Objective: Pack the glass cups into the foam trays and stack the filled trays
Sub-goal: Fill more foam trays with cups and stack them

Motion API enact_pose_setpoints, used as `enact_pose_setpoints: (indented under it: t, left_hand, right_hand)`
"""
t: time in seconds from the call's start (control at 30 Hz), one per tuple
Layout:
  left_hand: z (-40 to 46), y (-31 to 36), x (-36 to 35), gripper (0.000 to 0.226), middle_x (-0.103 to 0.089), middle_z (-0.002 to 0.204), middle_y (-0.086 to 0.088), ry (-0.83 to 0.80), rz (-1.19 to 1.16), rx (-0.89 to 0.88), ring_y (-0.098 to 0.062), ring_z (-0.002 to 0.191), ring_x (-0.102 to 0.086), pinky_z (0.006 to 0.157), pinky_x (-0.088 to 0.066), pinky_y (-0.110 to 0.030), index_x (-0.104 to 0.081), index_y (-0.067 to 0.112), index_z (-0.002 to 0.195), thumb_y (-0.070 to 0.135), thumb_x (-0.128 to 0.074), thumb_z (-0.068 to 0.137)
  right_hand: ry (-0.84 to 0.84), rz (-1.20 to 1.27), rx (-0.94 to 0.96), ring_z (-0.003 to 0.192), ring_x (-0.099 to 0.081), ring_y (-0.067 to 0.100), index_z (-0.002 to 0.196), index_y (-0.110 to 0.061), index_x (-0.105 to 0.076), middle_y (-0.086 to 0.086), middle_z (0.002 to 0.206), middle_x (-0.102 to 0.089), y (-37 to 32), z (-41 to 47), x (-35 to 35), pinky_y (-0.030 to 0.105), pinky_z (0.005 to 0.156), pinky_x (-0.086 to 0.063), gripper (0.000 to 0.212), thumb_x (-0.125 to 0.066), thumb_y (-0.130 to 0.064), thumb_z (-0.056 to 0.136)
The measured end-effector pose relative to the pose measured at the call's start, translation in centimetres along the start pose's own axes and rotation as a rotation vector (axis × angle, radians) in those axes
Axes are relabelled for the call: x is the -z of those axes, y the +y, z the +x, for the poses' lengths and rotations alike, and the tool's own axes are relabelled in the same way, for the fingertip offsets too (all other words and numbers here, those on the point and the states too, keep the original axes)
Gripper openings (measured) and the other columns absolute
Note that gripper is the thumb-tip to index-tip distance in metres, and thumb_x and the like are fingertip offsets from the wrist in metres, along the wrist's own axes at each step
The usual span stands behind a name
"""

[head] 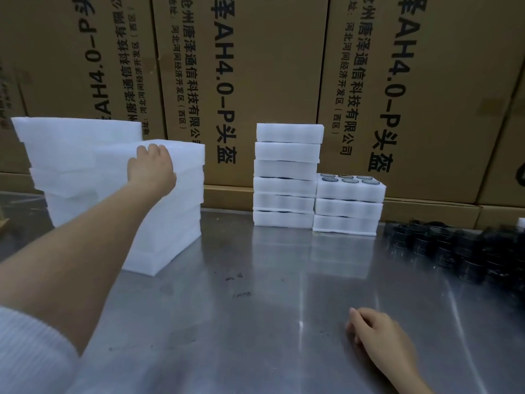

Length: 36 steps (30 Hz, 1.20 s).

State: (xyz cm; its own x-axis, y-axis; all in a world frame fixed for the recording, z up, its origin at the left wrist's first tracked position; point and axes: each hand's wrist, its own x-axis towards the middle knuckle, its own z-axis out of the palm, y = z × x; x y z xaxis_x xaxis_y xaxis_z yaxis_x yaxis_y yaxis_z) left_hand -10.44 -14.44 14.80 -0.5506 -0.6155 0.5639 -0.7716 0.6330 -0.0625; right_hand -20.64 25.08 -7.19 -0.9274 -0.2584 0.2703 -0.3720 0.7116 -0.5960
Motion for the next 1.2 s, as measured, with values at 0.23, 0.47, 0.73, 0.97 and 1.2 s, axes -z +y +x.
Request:
enact_pose_setpoints:
  t: [0.23, 0.47, 0.73, 0.97, 1.2]
  left_hand:
    - [-1.8, 1.5, 2.2, 0.016, -0.047, 0.105, -0.024, 0.345, -0.203, -0.167, -0.039, 0.097, -0.043, 0.07, -0.039, -0.044, -0.054, -0.006, 0.106, 0.003, -0.049, 0.093]
    - [-13.8, 8.5, 1.6, 0.03, -0.052, 0.105, -0.016, 0.194, -0.699, -0.523, -0.033, 0.098, -0.048, 0.08, -0.043, -0.04, -0.057, 0.003, 0.12, 0.016, -0.056, 0.093]
    - [-28.0, 12.8, -4.1, 0.034, -0.053, 0.101, 0.003, -0.088, -0.854, -0.887, -0.012, 0.094, -0.047, 0.081, -0.044, -0.03, -0.063, 0.019, 0.111, 0.039, -0.045, 0.089]
    - [-24.1, 15.8, -5.5, 0.04, -0.056, 0.129, 0.008, -0.436, -1.705, 0.023, -0.007, 0.123, -0.049, 0.108, -0.033, -0.023, -0.061, 0.021, 0.122, 0.044, -0.049, 0.093]
    - [-24.6, 20.0, -6.3, 0.049, -0.051, 0.138, -0.012, -0.912, -2.019, 0.344, -0.029, 0.128, -0.047, 0.111, -0.031, -0.047, -0.054, 0.014, 0.133, 0.044, -0.047, 0.094]
  right_hand:
    - [0.009, -0.013, -0.003, 0.057, -0.055, -0.003, 0.065, -0.024, -0.061, -0.02, 0.057, -0.061, 0.2, 0.3, -0.1, 0.02, 0.052, -0.036, 0.04, -0.042, -0.043, 0.094]
    - [0.215, 0.669, -0.1, 0.057, -0.053, 0.013, 0.07, -0.013, -0.064, 0.001, 0.062, -0.061, 0.5, 0.9, 0.7, 0.015, 0.05, -0.038, 0.033, -0.047, -0.016, 0.098]
    - [0.487, 1.198, -0.479, 0.072, -0.053, 0.011, 0.086, -0.014, -0.061, -0.001, 0.078, -0.058, 3.5, 2.6, 4.6, 0.019, 0.06, -0.047, 0.021, -0.044, -0.006, 0.095]
    - [0.18, 1.127, -0.399, 0.112, -0.052, 0.015, 0.111, -0.017, -0.058, -0.001, 0.113, -0.06, 4.7, 2.9, 4.9, 0.035, 0.095, -0.041, 0.018, -0.047, -0.02, 0.098]
    - [-0.072, 1.195, -0.43, 0.068, -0.062, 0.019, 0.087, -0.006, -0.068, 0.006, 0.076, -0.066, 5.1, 2.7, 6.8, 0.031, 0.064, -0.047, 0.016, -0.058, -0.019, 0.089]
